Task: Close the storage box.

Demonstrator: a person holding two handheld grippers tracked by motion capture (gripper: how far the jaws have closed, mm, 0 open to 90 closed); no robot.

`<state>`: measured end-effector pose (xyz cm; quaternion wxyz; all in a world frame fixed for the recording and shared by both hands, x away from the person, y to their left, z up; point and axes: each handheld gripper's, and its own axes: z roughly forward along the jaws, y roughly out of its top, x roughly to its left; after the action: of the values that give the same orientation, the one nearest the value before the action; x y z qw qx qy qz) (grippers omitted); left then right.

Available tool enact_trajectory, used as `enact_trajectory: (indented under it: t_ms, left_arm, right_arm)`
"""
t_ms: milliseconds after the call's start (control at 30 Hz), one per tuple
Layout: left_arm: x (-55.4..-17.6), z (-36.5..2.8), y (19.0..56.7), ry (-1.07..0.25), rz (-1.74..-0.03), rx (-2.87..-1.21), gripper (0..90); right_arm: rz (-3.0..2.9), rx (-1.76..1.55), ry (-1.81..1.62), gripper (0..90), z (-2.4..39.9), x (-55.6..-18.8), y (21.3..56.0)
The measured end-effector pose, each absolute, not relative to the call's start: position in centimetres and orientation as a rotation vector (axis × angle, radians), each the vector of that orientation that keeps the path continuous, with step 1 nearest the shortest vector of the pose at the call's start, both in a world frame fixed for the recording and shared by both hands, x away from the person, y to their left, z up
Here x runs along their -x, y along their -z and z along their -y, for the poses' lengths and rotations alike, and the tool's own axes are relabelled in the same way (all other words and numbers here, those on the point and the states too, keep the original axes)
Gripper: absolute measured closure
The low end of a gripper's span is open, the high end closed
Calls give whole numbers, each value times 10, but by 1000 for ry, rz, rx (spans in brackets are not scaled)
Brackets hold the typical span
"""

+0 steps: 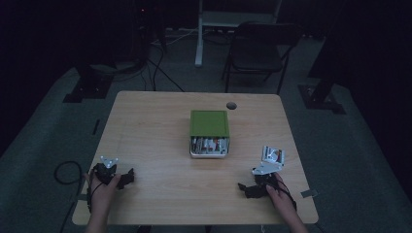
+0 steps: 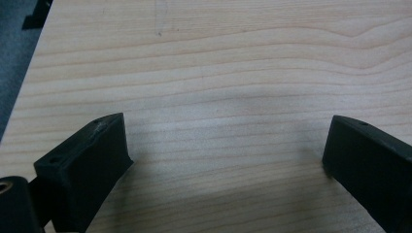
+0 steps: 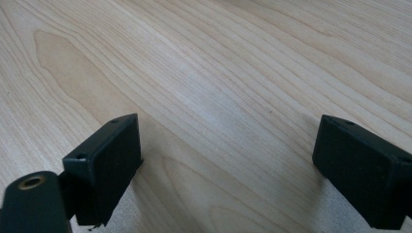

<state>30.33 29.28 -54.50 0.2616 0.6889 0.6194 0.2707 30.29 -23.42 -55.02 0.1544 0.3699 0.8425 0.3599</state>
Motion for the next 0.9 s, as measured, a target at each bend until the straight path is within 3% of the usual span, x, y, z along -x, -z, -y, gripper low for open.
enact_trajectory:
  t_ms: [900]
  left_arm:
    - [-303, -292, 546, -709, -1759, -1795, 16]
  right_arm:
    - [-2414, -1060, -1032, 98, 234, -303, 550]
